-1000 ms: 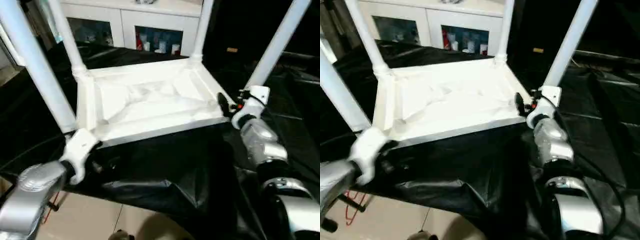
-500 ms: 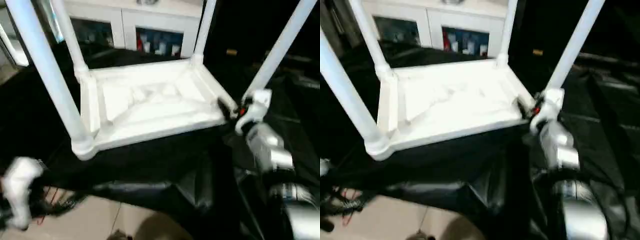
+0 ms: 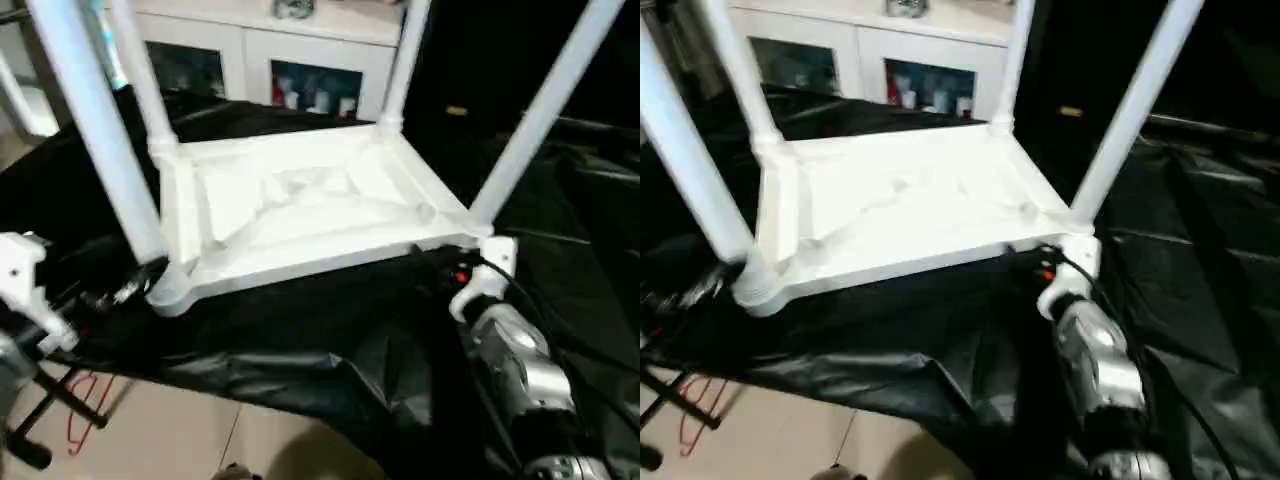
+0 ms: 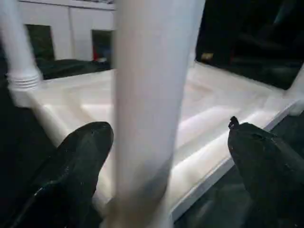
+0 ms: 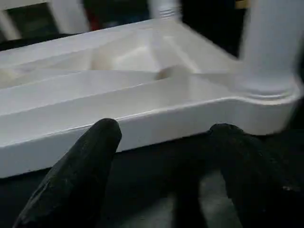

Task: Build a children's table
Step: Rotate table base

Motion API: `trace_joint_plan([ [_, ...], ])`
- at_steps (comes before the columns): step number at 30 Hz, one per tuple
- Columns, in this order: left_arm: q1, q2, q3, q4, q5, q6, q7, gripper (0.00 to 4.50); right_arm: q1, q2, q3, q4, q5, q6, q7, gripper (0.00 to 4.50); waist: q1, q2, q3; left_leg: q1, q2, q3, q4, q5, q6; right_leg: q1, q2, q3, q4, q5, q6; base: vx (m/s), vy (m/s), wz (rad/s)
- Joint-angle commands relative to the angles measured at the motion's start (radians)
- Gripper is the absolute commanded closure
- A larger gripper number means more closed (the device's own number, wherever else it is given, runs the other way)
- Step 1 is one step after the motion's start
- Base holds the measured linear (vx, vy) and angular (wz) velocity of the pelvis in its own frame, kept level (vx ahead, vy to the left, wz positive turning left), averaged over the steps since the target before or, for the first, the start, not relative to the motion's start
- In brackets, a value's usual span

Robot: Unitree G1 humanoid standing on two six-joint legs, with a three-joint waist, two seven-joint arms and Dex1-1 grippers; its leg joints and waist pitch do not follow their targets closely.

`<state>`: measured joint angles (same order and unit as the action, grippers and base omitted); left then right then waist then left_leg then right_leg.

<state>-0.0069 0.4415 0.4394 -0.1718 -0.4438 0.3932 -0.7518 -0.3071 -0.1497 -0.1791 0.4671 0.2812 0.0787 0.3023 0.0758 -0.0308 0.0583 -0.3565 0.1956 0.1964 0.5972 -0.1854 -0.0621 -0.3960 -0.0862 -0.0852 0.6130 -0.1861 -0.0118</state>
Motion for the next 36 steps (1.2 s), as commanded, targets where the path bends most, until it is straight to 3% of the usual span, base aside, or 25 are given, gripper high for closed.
trace_joint_plan([
  [1, -0.055, -0.033, -0.050, 0.012, -0.024, -0.007, 0.008, 0.03, -0.026, -0.012, 0.012, 0.031, -0.051, 0.012, -0.065, 0.97, -0.003, 0.005, -0.056, 0.013, 0.034, -0.025, -0.089, -0.342, -0.039, 0.026, -0.056, 0.056, -0.091, -0.368, -0.104, 0.000, 0.000, 0.00],
  [2, -0.069, -0.042, -0.059, 0.020, -0.023, -0.008, 0.011, 0.03, -0.034, -0.015, 0.016, 0.049, -0.065, 0.007, -0.080, 0.97, -0.001, 0.011, -0.058, 0.018, 0.032, -0.023, -0.086, -0.327, -0.041, 0.024, -0.055, 0.056, -0.089, -0.351, -0.112, 0.000, 0.000, 0.00],
  [3, -0.091, -0.056, -0.084, 0.030, -0.019, -0.009, 0.004, 0.03, -0.063, -0.015, 0.010, 0.094, -0.070, 0.018, -0.108, 0.97, -0.001, 0.004, -0.058, 0.019, 0.032, -0.020, -0.083, -0.324, -0.039, 0.020, -0.054, 0.057, -0.089, -0.341, -0.115, 0.000, 0.000, 0.00],
  [4, -0.103, -0.065, -0.098, 0.035, -0.022, -0.015, 0.003, 0.03, -0.080, -0.017, 0.012, 0.120, -0.083, 0.024, -0.132, 0.97, -0.002, 0.006, -0.059, 0.015, 0.031, -0.022, -0.085, -0.315, -0.038, 0.026, -0.055, 0.056, -0.083, -0.327, -0.123, 0.000, 0.000, 0.00],
  [6, -0.123, -0.086, -0.120, 0.021, -0.069, 0.005, -0.017, 0.03, -0.119, -0.025, 0.034, 0.181, -0.117, 0.023, -0.152, 0.97, 0.000, -0.002, -0.064, 0.013, 0.031, -0.019, -0.082, -0.285, -0.039, 0.030, -0.054, 0.055, -0.074, -0.276, -0.138, 0.000, 0.000, 0.00],
  [7, -0.132, -0.094, -0.128, 0.011, -0.098, 0.018, -0.027, 0.03, -0.136, -0.023, 0.042, 0.200, -0.126, 0.028, -0.152, 0.97, 0.004, 0.002, -0.065, 0.016, 0.032, -0.018, -0.080, -0.277, -0.040, 0.028, -0.055, 0.056, -0.074, -0.261, -0.141, 0.000, 0.000, 0.00],
  [10, -0.117, -0.077, -0.154, -0.069, -0.225, 0.134, -0.107, 0.03, -0.184, -0.019, 0.054, 0.255, -0.141, 0.031, -0.153, 0.97, 0.005, -0.007, -0.068, 0.012, 0.032, -0.013, -0.076, -0.233, -0.030, 0.032, -0.054, 0.058, -0.060, -0.187, -0.158, 0.000, 0.000, 0.00],
  [11, -0.110, -0.067, -0.166, -0.096, -0.259, 0.172, -0.128, 0.03, -0.202, -0.018, 0.057, 0.276, -0.144, 0.029, -0.152, 0.97, 0.007, -0.002, -0.072, 0.009, 0.031, -0.014, -0.074, -0.204, -0.028, 0.036, -0.053, 0.056, -0.051, -0.153, -0.173, 0.000, 0.000, 0.00],
  [12, -0.107, -0.059, -0.177, -0.114, -0.279, 0.199, -0.144, 0.03, -0.219, -0.017, 0.059, 0.297, -0.150, 0.025, -0.152, 0.97, 0.005, -0.014, -0.072, 0.011, 0.031, -0.009, -0.071, -0.183, -0.017, 0.032, -0.048, 0.057, -0.050, -0.117, -0.181, 0.000, 0.000, 0.00],
  [14, -0.100, -0.039, -0.204, -0.145, -0.303, 0.236, -0.175, 0.03, -0.244, -0.019, 0.069, 0.329, -0.161, 0.023, -0.145, 0.97, 0.005, -0.012, -0.072, 0.005, 0.030, -0.008, -0.069, -0.142, -0.001, 0.035, -0.046, 0.058, -0.044, -0.073, -0.191, 0.000, 0.000, 0.00],
  [15, -0.098, -0.029, -0.222, -0.162, -0.314, 0.252, -0.189, 0.03, -0.259, -0.019, 0.073, 0.350, -0.165, 0.014, -0.141, 0.97, 0.003, -0.022, -0.070, 0.004, 0.030, -0.007, -0.069, -0.139, 0.003, 0.036, -0.046, 0.058, -0.044, -0.072, -0.190, 0.000, 0.000, 0.00],
  [16, -0.097, -0.022, -0.240, -0.179, -0.327, 0.269, -0.198, 0.03, -0.272, -0.017, 0.075, 0.365, -0.166, 0.008, -0.137, 0.97, 0.004, -0.015, -0.071, 0.003, 0.030, -0.009, -0.070, -0.142, 0.002, 0.039, -0.049, 0.058, -0.042, -0.095, -0.186, 0.000, 0.000, 0.00],
  [18, -0.100, -0.017, -0.308, -0.230, -0.361, 0.307, -0.208, 0.03, -0.298, -0.008, 0.084, 0.397, -0.170, -0.006, -0.121, 0.97, 0.000, -0.022, -0.067, 0.008, 0.032, -0.007, -0.072, -0.173, -0.015, 0.035, -0.047, 0.059, -0.048, -0.137, -0.174, 0.000, 0.000, 0.00],
  [20, -0.114, -0.028, -0.359, -0.264, -0.379, 0.334, -0.198, 0.03, -0.313, 0.003, 0.094, 0.415, -0.173, -0.013, -0.102, 0.97, -0.002, -0.021, -0.065, 0.007, 0.032, -0.008, -0.072, -0.189, -0.026, 0.035, -0.048, 0.061, -0.050, -0.156, -0.167, 0.000, 0.000, 0.00],
  [23, -0.163, -0.083, -0.448, -0.276, -0.369, 0.355, -0.184, 0.03, -0.325, 0.043, 0.132, 0.419, -0.185, -0.008, -0.064, 0.97, -0.012, -0.022, -0.063, 0.005, 0.033, -0.010, -0.073, -0.215, -0.045, 0.034, -0.047, 0.066, -0.054, -0.186, -0.155, 0.000, 0.000, 0.00],
  [25, -0.180, -0.110, -0.470, -0.266, -0.362, 0.350, -0.179, 0.03, -0.324, 0.061, 0.149, 0.413, -0.190, -0.014, -0.042, 0.97, -0.028, -0.026, -0.062, -0.007, 0.031, -0.016, -0.075, -0.236, -0.052, 0.042, -0.048, 0.068, -0.059, -0.242, -0.133, 0.000, 0.000, 0.00],
  [28, -0.219, -0.168, -0.505, -0.219, -0.321, 0.309, -0.148, 0.03, -0.334, 0.090, 0.171, 0.424, -0.202, -0.027, -0.018, 0.97, -0.041, -0.029, -0.062, -0.012, 0.029, -0.020, -0.072, -0.244, -0.057, 0.043, -0.050, 0.069, -0.066, -0.299, -0.115, 0.000, 0.000, 0.00],
  [29, -0.234, -0.182, -0.519, -0.200, -0.306, 0.296, -0.138, 0.03, -0.339, 0.097, 0.173, 0.433, -0.204, -0.030, -0.017, 0.97, -0.041, -0.029, -0.061, -0.005, 0.028, -0.018, -0.069, -0.250, -0.051, 0.036, -0.048, 0.071, -0.071, -0.315, -0.112, 0.000, 0.000, 0.00],
  [33, -0.285, -0.222, -0.570, -0.130, -0.236, 0.240, -0.116, 0.03, -0.364, 0.113, 0.161, 0.472, -0.202, -0.043, -0.021, 0.97, -0.043, -0.027, -0.060, 0.000, 0.030, -0.018, -0.068, -0.276, -0.045, 0.027, -0.045, 0.070, -0.080, -0.377, -0.100, 0.000, 0.000, 0.00],
  [36, -0.368, -0.280, -0.629, -0.011, -0.133, 0.151, -0.089, 0.03, -0.385, 0.116, 0.152, 0.489, -0.187, -0.043, -0.003, 0.97, -0.038, -0.016, -0.064, 0.011, 0.029, -0.016, -0.066, -0.278, -0.045, 0.022, -0.040, 0.070, -0.077, -0.324, -0.116, 0.000, 0.000, 0.00],
])
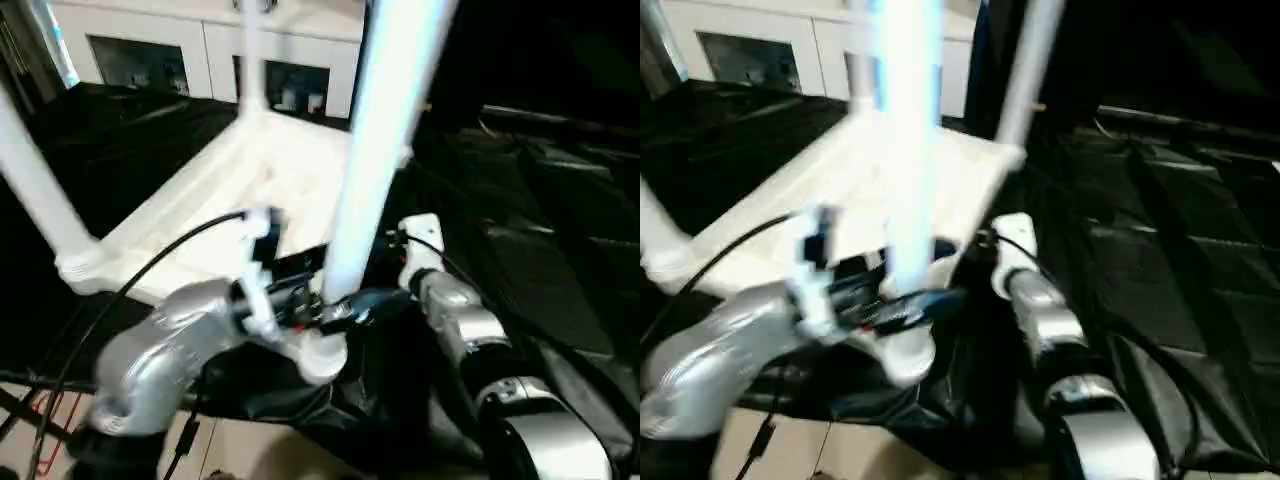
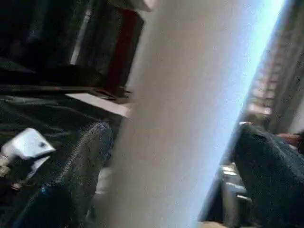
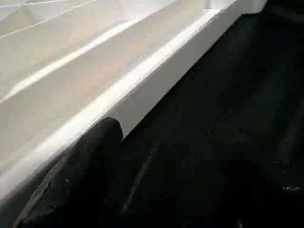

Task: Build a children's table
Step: Rotate table base

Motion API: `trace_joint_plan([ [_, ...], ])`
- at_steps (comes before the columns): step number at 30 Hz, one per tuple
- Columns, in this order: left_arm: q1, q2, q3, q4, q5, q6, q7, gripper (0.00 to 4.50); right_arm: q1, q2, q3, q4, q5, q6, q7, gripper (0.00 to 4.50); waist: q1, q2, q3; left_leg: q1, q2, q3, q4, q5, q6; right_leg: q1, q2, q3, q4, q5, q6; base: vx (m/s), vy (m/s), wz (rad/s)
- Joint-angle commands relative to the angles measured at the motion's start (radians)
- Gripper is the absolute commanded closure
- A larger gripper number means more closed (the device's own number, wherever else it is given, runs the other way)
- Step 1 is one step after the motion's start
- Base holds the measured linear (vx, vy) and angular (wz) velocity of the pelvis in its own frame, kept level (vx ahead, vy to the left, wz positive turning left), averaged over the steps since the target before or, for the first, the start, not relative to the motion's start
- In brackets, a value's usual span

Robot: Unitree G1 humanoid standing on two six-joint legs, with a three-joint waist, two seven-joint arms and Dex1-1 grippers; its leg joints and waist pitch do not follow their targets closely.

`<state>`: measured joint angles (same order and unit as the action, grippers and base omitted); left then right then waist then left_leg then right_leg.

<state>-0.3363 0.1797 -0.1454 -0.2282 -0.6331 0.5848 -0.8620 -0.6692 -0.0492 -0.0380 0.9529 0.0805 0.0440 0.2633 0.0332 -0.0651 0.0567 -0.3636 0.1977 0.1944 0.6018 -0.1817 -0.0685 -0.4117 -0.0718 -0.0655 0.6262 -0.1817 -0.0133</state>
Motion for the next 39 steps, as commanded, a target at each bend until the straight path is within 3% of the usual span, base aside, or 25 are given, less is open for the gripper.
trace_joint_plan([
  [1, -0.048, -0.021, -0.052, 0.065, 0.075, -0.055, 0.027, 0.03, -0.024, 0.015, 0.009, 0.006, 0.011, -0.010, 0.036, 0.97, 0.005, 0.024, -0.061, 0.016, 0.027, -0.016, -0.072, -0.283, -0.039, 0.039, -0.053, 0.050, -0.089, -0.314, -0.121, 0.000, 0.000, 0.00],
  [2, -0.052, -0.022, -0.055, 0.072, 0.082, -0.061, 0.029, 0.03, -0.024, 0.015, 0.008, 0.008, 0.009, -0.011, 0.035, 0.97, 0.002, 0.018, -0.064, 0.007, 0.029, -0.019, -0.074, -0.276, -0.039, 0.049, -0.055, 0.047, -0.083, -0.288, -0.127, 0.000, 0.000, 0.00],
  [4, -0.065, -0.028, -0.076, 0.125, 0.130, -0.109, 0.044, 0.03, -0.009, 0.015, 0.004, -0.015, 0.029, 0.000, 0.098, 0.97, -0.001, 0.039, -0.066, 0.007, 0.028, -0.021, -0.073, -0.272, -0.038, 0.051, -0.055, 0.047, -0.080, -0.239, -0.145, 0.000, 0.000, 0.00],
  [6, -0.065, -0.035, -0.085, 0.143, 0.143, -0.124, 0.048, 0.03, 0.006, 0.017, 0.000, -0.031, 0.039, -0.001, 0.118, 0.97, -0.002, 0.027, -0.070, 0.003, 0.026, -0.017, -0.070, -0.246, -0.019, 0.058, -0.056, 0.048, -0.076, -0.196, -0.167, 0.000, 0.000, 0.00],
  [7, -0.065, -0.044, -0.090, 0.149, 0.148, -0.131, 0.052, 0.03, 0.017, 0.018, -0.001, -0.045, 0.047, 0.007, 0.133, 0.97, 0.000, 0.039, -0.070, 0.005, 0.027, -0.015, -0.068, -0.236, -0.011, 0.056, -0.057, 0.048, -0.081, -0.188, -0.177, 0.000, 0.000, 0.00],
  [11, -0.073, -0.089, -0.114, 0.174, 0.166, -0.153, 0.063, 0.03, 0.067, 0.016, 0.011, -0.096, 0.062, 0.021, 0.189, 0.97, 0.003, 0.042, -0.070, -0.001, 0.028, -0.016, -0.067, -0.208, 0.008, 0.062, -0.057, 0.048, -0.078, -0.166, -0.196, 0.000, 0.000, 0.00],
  [12, -0.084, -0.111, -0.110, 0.196, 0.192, -0.177, 0.106, 0.03, 0.081, 0.001, 0.001, -0.100, 0.048, -0.005, 0.152, 0.97, 0.000, 0.034, -0.071, -0.003, 0.030, -0.016, -0.068, -0.214, 0.005, 0.063, -0.057, 0.047, -0.081, -0.185, -0.196, 0.000, 0.000, 0.00],
  [13, -0.083, -0.113, -0.108, 0.199, 0.198, -0.184, 0.114, 0.03, 0.084, -0.001, -0.003, -0.101, 0.047, -0.010, 0.143, 0.97, 0.004, 0.038, -0.070, 0.003, 0.031, -0.015, -0.068, -0.220, 0.003, 0.059, -0.058, 0.047, -0.083, -0.195, -0.196, 0.000, 0.000, 0.00],
  [15, -0.080, -0.101, -0.097, 0.207, 0.229, -0.216, 0.141, 0.03, 0.088, -0.008, -0.041, -0.116, 0.059, -0.013, 0.098, 0.97, 0.007, 0.019, -0.068, 0.001, 0.032, -0.015, -0.069, -0.226, 0.006, 0.059, -0.058, 0.046, -0.086, -0.229, -0.188, 0.000, 0.000, 0.00],
  [16, -0.077, -0.063, -0.064, 0.225, 0.253, -0.253, 0.141, 0.03, 0.084, -0.026, -0.086, -0.138, 0.083, -0.019, 0.060, 0.97, 0.012, 0.022, -0.066, 0.003, 0.031, -0.017, -0.070, -0.230, 0.007, 0.057, -0.061, 0.046, -0.088, -0.275, -0.167, 0.000, 0.000, 0.00],
  [19, -0.066, -0.034, -0.044, 0.217, 0.253, -0.251, 0.129, 0.03, 0.093, -0.040, -0.099, -0.175, 0.091, -0.004, 0.052, 0.97, 0.015, 0.026, -0.064, 0.010, 0.031, -0.014, -0.070, -0.240, -0.004, 0.049, -0.055, 0.047, -0.089, -0.281, -0.148, 0.000, 0.000, 0.00],
  [20, -0.047, -0.005, -0.035, 0.192, 0.235, -0.219, 0.099, 0.03, 0.105, -0.056, -0.102, -0.227, 0.107, 0.013, 0.095, 0.97, 0.016, 0.010, -0.062, 0.009, 0.029, -0.012, -0.071, -0.256, -0.005, 0.049, -0.054, 0.045, -0.094, -0.323, -0.133, 0.000, 0.000, 0.00],
  [23, -0.025, 0.048, -0.062, 0.174, 0.245, -0.189, 0.051, 0.03, 0.122, -0.085, -0.099, -0.276, 0.120, 0.048, 0.151, 0.97, 0.021, 0.018, -0.058, 0.013, 0.030, -0.015, -0.073, -0.280, -0.008, 0.040, -0.058, 0.045, -0.102, -0.421, -0.093, 0.000, 0.000, 0.00],
  [24, -0.008, 0.098, -0.097, 0.177, 0.282, -0.198, 0.018, 0.03, 0.144, -0.119, -0.079, -0.312, 0.121, 0.075, 0.220, 0.97, 0.022, 0.029, -0.058, 0.015, 0.030, -0.017, -0.075, -0.292, -0.013, 0.038, -0.055, 0.044, -0.107, -0.432, -0.088, 0.000, 0.000, 0.00],
  [25, 0.004, 0.128, -0.112, 0.171, 0.287, -0.179, -0.003, 0.03, 0.164, -0.147, -0.057, -0.344, 0.112, 0.084, 0.265, 0.97, 0.021, 0.058, -0.060, 0.022, 0.032, -0.018, -0.077, -0.312, -0.021, 0.035, -0.048, 0.044, -0.112, -0.394, -0.096, 0.000, 0.000, 0.00],
  [26, 0.011, 0.152, -0.127, 0.168, 0.286, -0.165, -0.020, 0.03, 0.183, -0.174, -0.037, -0.374, 0.102, 0.089, 0.300, 0.97, 0.023, 0.049, -0.058, 0.016, 0.032, -0.020, -0.078, -0.312, -0.021, 0.039, -0.049, 0.043, -0.106, -0.375, -0.104, 0.000, 0.000, 0.00],
  [28, 0.017, 0.176, -0.157, 0.169, 0.288, -0.150, -0.046, 0.03, 0.210, -0.223, -0.020, -0.409, 0.094, 0.096, 0.348, 0.97, 0.026, 0.085, -0.058, 0.020, 0.030, -0.023, -0.078, -0.337, -0.027, 0.042, -0.047, 0.042, -0.101, -0.328, -0.139, 0.000, 0.000, 0.00],
  [29, 0.021, 0.202, -0.186, 0.172, 0.317, -0.165, -0.060, 0.03, 0.243, -0.261, -0.015, -0.461, 0.096, 0.108, 0.373, 0.97, 0.035, 0.075, -0.059, 0.026, 0.027, -0.017, -0.074, -0.338, -0.014, 0.040, -0.044, 0.044, -0.108, -0.320, -0.150, 0.000, 0.000, 0.00],
  [30, 0.019, 0.210, -0.193, 0.176, 0.331, -0.178, -0.066, 0.03, 0.254, -0.273, -0.016, -0.488, 0.104, 0.121, 0.382, 0.97, 0.039, 0.079, -0.058, 0.027, 0.025, -0.013, -0.071, -0.320, 0.003, 0.039, -0.046, 0.050, -0.107, -0.316, -0.164, 0.000, 0.000, 0.00],
  [32, 0.011, 0.227, -0.182, 0.203, 0.341, -0.188, -0.076, 0.03, 0.279, -0.297, -0.015, -0.552, 0.124, 0.155, 0.410, 0.97, 0.040, 0.086, -0.062, 0.009, 0.023, -0.015, -0.069, -0.261, 0.014, 0.055, -0.051, 0.051, -0.100, -0.312, -0.166, 0.000, 0.000, 0.00],
  [34, -0.001, 0.248, -0.177, 0.250, 0.370, -0.215, -0.085, 0.38, 0.308, -0.327, -0.002, -0.599, 0.131, 0.162, 0.456, 0.97, 0.043, 0.077, -0.062, 0.008, 0.022, -0.013, -0.066, -0.234, 0.026, 0.052, -0.052, 0.050, -0.104, -0.342, -0.145, 0.000, 0.000, 0.00],
  [35, -0.006, 0.267, -0.180, 0.274, 0.394, -0.238, -0.092, 0.41, 0.324, -0.341, 0.006, -0.628, 0.135, 0.181, 0.477, 0.97, 0.046, 0.080, -0.063, 0.004, 0.021, -0.014, -0.066, -0.217, 0.028, 0.055, -0.054, 0.049, -0.105, -0.362, -0.130, 0.000, 0.000, 0.00],
  [36, -0.014, 0.295, -0.185, 0.294, 0.409, -0.253, -0.116, 0.65, 0.342, -0.359, 0.024, -0.669, 0.141, 0.203, 0.510, 0.97, 0.042, 0.061, -0.061, 0.001, 0.020, -0.013, -0.066, -0.210, 0.033, 0.056, -0.050, 0.047, -0.111, -0.389, -0.106, 0.000, 0.000, 0.00],
  [37, -0.018, 0.314, -0.187, 0.305, 0.413, -0.258, -0.134, 0.65, 0.352, -0.369, 0.038, -0.697, 0.145, 0.218, 0.531, 0.97, 0.047, 0.069, -0.062, 0.002, 0.021, -0.017, -0.067, -0.208, 0.031, 0.056, -0.053, 0.046, -0.106, -0.406, -0.097, 0.000, 0.000, 0.00],
  [39, -0.035, 0.358, -0.193, 0.341, 0.408, -0.266, -0.196, 0.77, 0.380, -0.406, 0.085, -0.785, 0.177, 0.273, 0.616, 0.97, 0.047, 0.066, -0.063, 0.008, 0.023, -0.016, -0.068, -0.201, 0.037, 0.051, -0.054, 0.047, -0.111, -0.431, -0.079, 0.000, 0.000, 0.00],
])
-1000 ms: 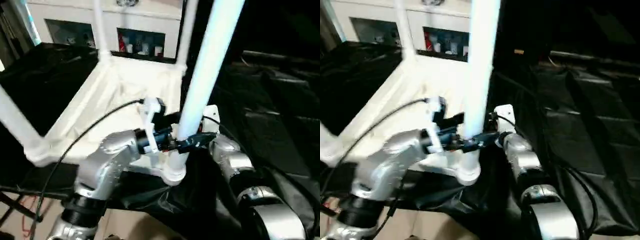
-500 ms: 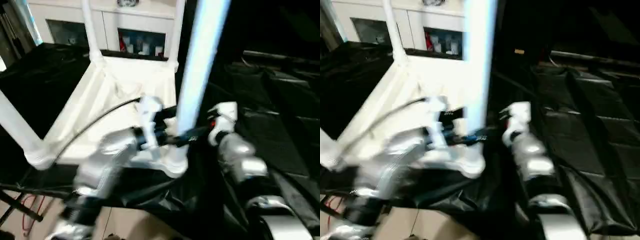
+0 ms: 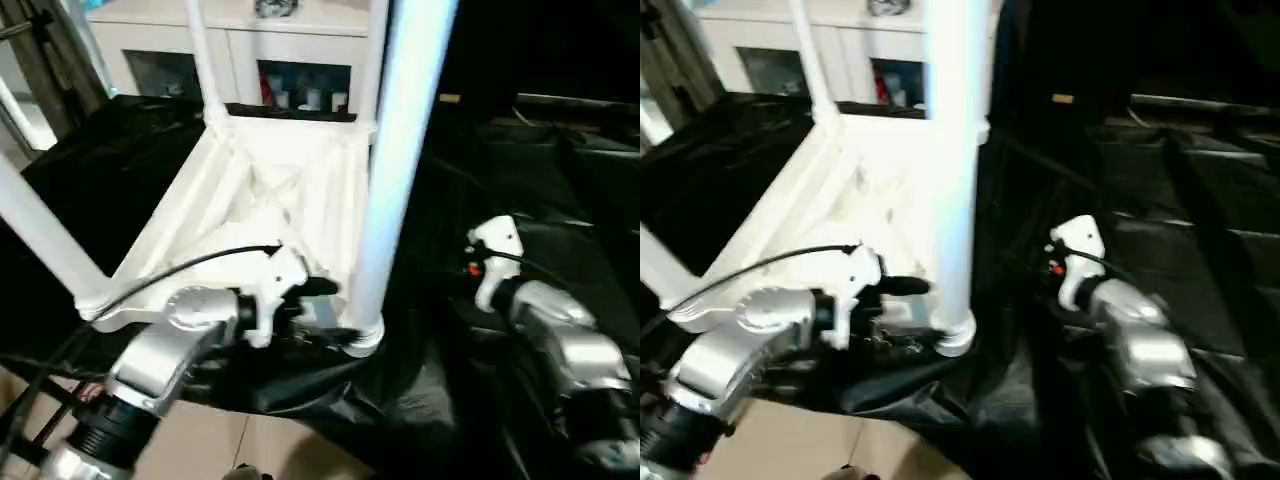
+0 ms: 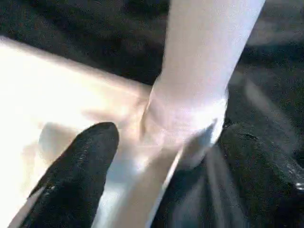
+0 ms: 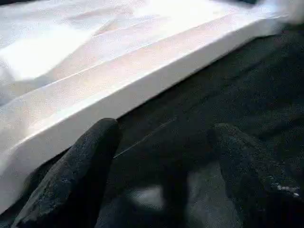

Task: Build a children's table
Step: Rotate table base

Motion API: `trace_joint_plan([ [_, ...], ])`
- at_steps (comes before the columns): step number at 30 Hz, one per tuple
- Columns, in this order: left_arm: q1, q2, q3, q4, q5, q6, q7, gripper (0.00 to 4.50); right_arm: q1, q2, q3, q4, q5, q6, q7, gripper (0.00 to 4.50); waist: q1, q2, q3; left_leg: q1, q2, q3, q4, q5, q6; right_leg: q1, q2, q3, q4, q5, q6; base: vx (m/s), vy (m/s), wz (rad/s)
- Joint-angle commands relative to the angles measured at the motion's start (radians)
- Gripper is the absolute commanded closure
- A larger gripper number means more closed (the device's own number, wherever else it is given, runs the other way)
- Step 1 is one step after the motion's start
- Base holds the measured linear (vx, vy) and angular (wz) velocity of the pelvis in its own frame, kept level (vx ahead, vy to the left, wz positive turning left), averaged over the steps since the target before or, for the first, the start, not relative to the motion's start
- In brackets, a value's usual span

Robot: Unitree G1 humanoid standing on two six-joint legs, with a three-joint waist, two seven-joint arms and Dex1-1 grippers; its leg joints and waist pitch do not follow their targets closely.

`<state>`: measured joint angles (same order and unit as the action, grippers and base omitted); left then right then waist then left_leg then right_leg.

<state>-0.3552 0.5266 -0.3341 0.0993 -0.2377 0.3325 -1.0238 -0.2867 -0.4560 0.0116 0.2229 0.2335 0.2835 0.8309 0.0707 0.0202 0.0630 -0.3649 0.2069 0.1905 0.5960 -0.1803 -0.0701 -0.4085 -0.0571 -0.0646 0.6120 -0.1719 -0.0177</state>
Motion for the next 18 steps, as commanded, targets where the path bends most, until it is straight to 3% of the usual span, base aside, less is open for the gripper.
trace_joint_plan([
  [1, -0.023, 0.021, -0.003, 0.029, 0.009, -0.011, -0.055, 0.83, 0.007, -0.013, 0.052, -0.090, 0.041, 0.055, 0.086, 0.97, 0.007, -0.013, -0.067, 0.009, 0.014, -0.013, -0.064, -0.204, 0.042, 0.045, -0.065, 0.046, -0.096, -0.431, -0.078, 0.000, 0.000, 0.00],
  [4, -0.073, 0.029, 0.003, 0.122, 0.021, -0.051, -0.103, 1.11, 0.015, -0.063, 0.105, -0.147, 0.052, 0.089, 0.185, 0.97, 0.008, -0.016, -0.067, 0.014, 0.020, -0.013, -0.065, -0.224, 0.039, 0.039, -0.069, 0.045, -0.096, -0.434, -0.095, 0.000, 0.000, 0.00],
  [5, -0.089, 0.035, -0.010, 0.147, 0.039, -0.067, -0.121, 1.19, 0.017, -0.077, 0.113, -0.154, 0.044, 0.096, 0.197, 0.97, 0.008, -0.023, -0.066, 0.010, 0.022, -0.015, -0.066, -0.221, 0.035, 0.042, -0.071, 0.045, -0.094, -0.425, -0.100, 0.000, 0.000, 0.00],
  [8, -0.119, 0.032, -0.022, 0.194, 0.061, -0.108, -0.134, 1.38, 0.018, -0.101, 0.115, -0.171, 0.039, 0.107, 0.214, 0.97, 0.017, -0.016, -0.067, 0.016, 0.024, -0.014, -0.067, -0.237, 0.018, 0.039, -0.075, 0.048, -0.092, -0.403, -0.111, 0.000, 0.000, 0.00],
  [12, -0.168, 0.014, -0.045, 0.268, 0.087, -0.167, -0.161, 1.64, 0.013, -0.122, 0.119, -0.197, 0.049, 0.133, 0.226, 0.97, 0.020, -0.022, -0.070, 0.017, 0.022, -0.014, -0.066, -0.241, 0.015, 0.043, -0.074, 0.048, -0.092, -0.379, -0.118, 0.000, 0.000, 0.00],
  [14, -0.201, -0.004, -0.067, 0.318, 0.104, -0.190, -0.189, 1.77, 0.008, -0.130, 0.123, -0.205, 0.049, 0.138, 0.234, 0.97, 0.022, -0.013, -0.073, 0.017, 0.022, -0.014, -0.065, -0.233, 0.013, 0.045, -0.075, 0.049, -0.090, -0.349, -0.127, 0.000, 0.000, 0.00],
  [15, -0.201, -0.004, -0.067, 0.318, 0.104, -0.190, -0.189, 1.77, 0.008, -0.130, 0.123, -0.205, 0.049, 0.138, 0.234, 0.97, 0.022, -0.017, -0.073, 0.012, 0.021, -0.015, -0.065, -0.226, 0.012, 0.050, -0.077, 0.048, -0.087, -0.336, -0.136, 0.000, 0.000, 0.00],
  [17, -0.246, -0.027, -0.087, 0.400, 0.130, -0.229, -0.238, 2.02, 0.006, -0.144, 0.138, -0.213, 0.040, 0.141, 0.247, 0.97, 0.022, -0.004, -0.075, 0.014, 0.020, -0.015, -0.062, -0.224, 0.011, 0.050, -0.076, 0.048, -0.087, -0.321, -0.143, 0.000, 0.000, 0.00],
  [18, -0.260, -0.031, -0.093, 0.423, 0.141, -0.238, -0.249, 2.15, 0.004, -0.148, 0.142, -0.215, 0.035, 0.138, 0.249, 0.97, 0.020, -0.010, -0.073, 0.013, 0.019, -0.013, -0.062, -0.226, 0.013, 0.050, -0.074, 0.047, -0.091, -0.322, -0.143, 0.000, 0.000, 0.00],
])
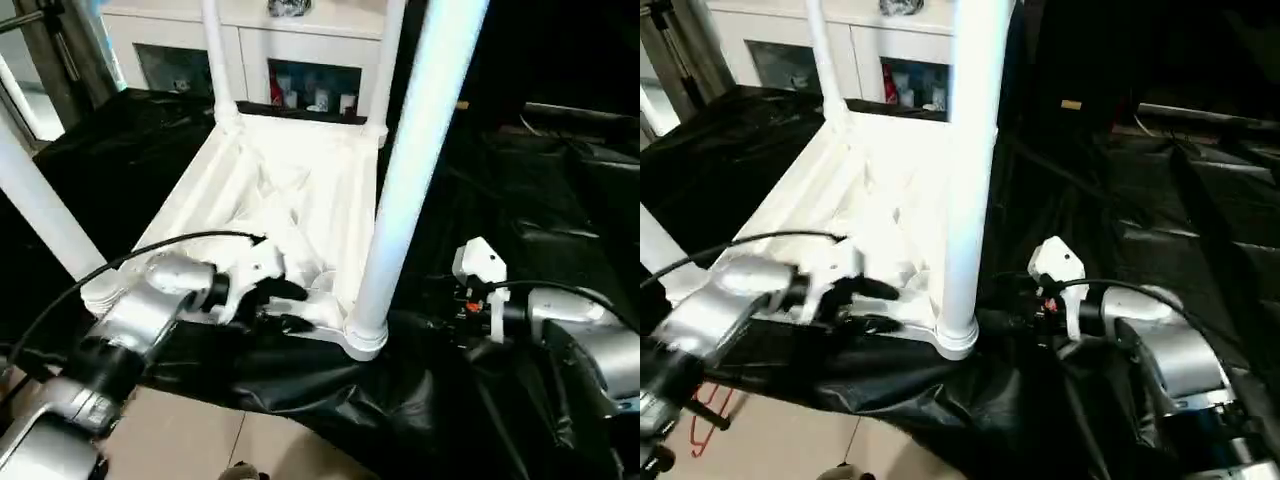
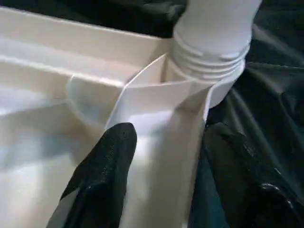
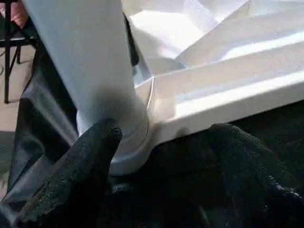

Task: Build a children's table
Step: Rotate table base

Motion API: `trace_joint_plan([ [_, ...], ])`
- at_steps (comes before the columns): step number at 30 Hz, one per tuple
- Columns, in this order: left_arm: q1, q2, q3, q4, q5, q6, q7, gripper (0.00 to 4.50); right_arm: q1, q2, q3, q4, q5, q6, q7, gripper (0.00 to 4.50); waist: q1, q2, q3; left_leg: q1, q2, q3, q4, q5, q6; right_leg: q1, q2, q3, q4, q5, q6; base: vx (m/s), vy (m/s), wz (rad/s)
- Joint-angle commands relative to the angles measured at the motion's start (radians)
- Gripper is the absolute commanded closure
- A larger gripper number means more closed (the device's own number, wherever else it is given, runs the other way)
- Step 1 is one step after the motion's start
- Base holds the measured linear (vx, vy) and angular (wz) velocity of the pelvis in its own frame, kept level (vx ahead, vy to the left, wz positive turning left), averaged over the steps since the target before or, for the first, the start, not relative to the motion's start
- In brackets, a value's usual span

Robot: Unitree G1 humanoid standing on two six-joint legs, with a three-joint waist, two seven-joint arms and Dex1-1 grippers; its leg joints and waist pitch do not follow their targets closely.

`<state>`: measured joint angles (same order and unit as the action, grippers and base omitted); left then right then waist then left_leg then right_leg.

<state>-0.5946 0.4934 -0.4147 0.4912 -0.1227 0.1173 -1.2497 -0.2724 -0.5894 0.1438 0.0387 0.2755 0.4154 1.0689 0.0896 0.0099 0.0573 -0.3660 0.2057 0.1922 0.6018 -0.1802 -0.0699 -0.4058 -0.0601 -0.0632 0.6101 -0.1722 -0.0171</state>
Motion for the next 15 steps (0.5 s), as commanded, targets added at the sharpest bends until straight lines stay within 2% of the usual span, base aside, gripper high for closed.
trace_joint_plan([
  [1, -0.021, 0.002, -0.013, 0.031, 0.026, -0.023, -0.023, 2.15, -0.010, -0.015, 0.009, -0.031, -0.007, 0.006, 0.011, 0.97, 0.001, 0.003, -0.070, 0.014, 0.020, -0.016, -0.067, -0.227, 0.012, 0.051, -0.071, 0.045, -0.087, -0.314, -0.146, 0.000, 0.000, 0.00],
  [2, -0.047, -0.004, -0.027, 0.070, 0.036, -0.039, -0.057, 2.20, -0.013, -0.022, 0.010, -0.033, -0.012, 0.004, 0.013, 0.97, -0.002, 0.006, -0.070, 0.008, 0.021, -0.019, -0.068, -0.221, 0.012, 0.055, -0.073, 0.045, -0.083, -0.302, -0.153, 0.000, 0.000, 0.00],
  [3, -0.047, -0.004, -0.027, 0.070, 0.036, -0.039, -0.057, 2.28, -0.013, -0.022, 0.010, -0.033, -0.012, 0.004, 0.013, 0.97, -0.002, 0.004, -0.071, 0.013, 0.019, -0.016, -0.065, -0.224, 0.015, 0.052, -0.071, 0.045, -0.086, -0.313, -0.149, 0.000, 0.000, 0.00],
  [4, -0.056, -0.006, -0.031, 0.084, 0.037, -0.040, -0.074, 2.28, -0.014, -0.024, 0.008, -0.035, -0.011, 0.008, 0.014, 0.97, -0.003, 0.003, -0.071, 0.012, 0.020, -0.017, -0.065, -0.221, 0.014, 0.053, -0.072, 0.045, -0.084, -0.307, -0.155, 0.000, 0.000, 0.00],
  [5, -0.069, -0.005, -0.036, 0.106, 0.047, -0.051, -0.085, 2.52, -0.017, -0.031, 0.003, -0.034, -0.013, 0.006, 0.016, 0.97, -0.003, 0.006, -0.069, 0.013, 0.019, -0.016, -0.065, -0.227, 0.016, 0.052, -0.070, 0.044, -0.088, -0.317, -0.156, 0.000, 0.000, 0.00],
  [7, -0.081, -0.001, -0.039, 0.130, 0.055, -0.055, -0.096, 2.58, -0.021, -0.040, -0.002, -0.032, -0.013, 0.006, 0.020, 0.97, -0.002, 0.008, -0.070, 0.015, 0.021, -0.017, -0.065, -0.228, 0.015, 0.052, -0.070, 0.044, -0.086, -0.317, -0.162, 0.000, 0.000, 0.00],
  [11, -0.093, 0.009, -0.032, 0.169, 0.066, -0.071, -0.112, 3.01, -0.027, -0.058, -0.008, -0.026, -0.013, -0.001, 0.029, 0.97, -0.001, 0.005, -0.070, 0.015, 0.023, -0.017, -0.066, -0.229, 0.016, 0.053, -0.071, 0.044, -0.083, -0.302, -0.173, 0.000, 0.000, 0.00],
  [13, -0.096, 0.015, -0.019, 0.185, 0.065, -0.085, -0.117, 3.06, -0.031, -0.065, -0.007, -0.012, -0.014, -0.008, 0.036, 0.97, -0.001, -0.006, -0.070, 0.015, 0.023, -0.016, -0.065, -0.228, 0.020, 0.054, -0.072, 0.044, -0.084, -0.309, -0.173, 0.000, 0.000, 0.00],
  [14, -0.097, 0.014, -0.010, 0.191, 0.061, -0.089, -0.117, 3.26, -0.034, -0.065, -0.005, -0.007, -0.015, -0.010, 0.037, 0.97, 0.001, -0.003, -0.069, 0.014, 0.024, -0.016, -0.066, -0.224, 0.023, 0.052, -0.073, 0.043, -0.083, -0.311, -0.175, 0.000, 0.000, 0.00],
  [15, -0.096, 0.015, -0.002, 0.189, 0.052, -0.078, -0.122, 3.26, -0.037, -0.066, -0.003, -0.004, -0.015, -0.010, 0.040, 0.97, 0.003, -0.008, -0.070, 0.015, 0.025, -0.016, -0.066, -0.221, 0.024, 0.052, -0.075, 0.044, -0.082, -0.316, -0.176, 0.000, 0.000, 0.00],
])
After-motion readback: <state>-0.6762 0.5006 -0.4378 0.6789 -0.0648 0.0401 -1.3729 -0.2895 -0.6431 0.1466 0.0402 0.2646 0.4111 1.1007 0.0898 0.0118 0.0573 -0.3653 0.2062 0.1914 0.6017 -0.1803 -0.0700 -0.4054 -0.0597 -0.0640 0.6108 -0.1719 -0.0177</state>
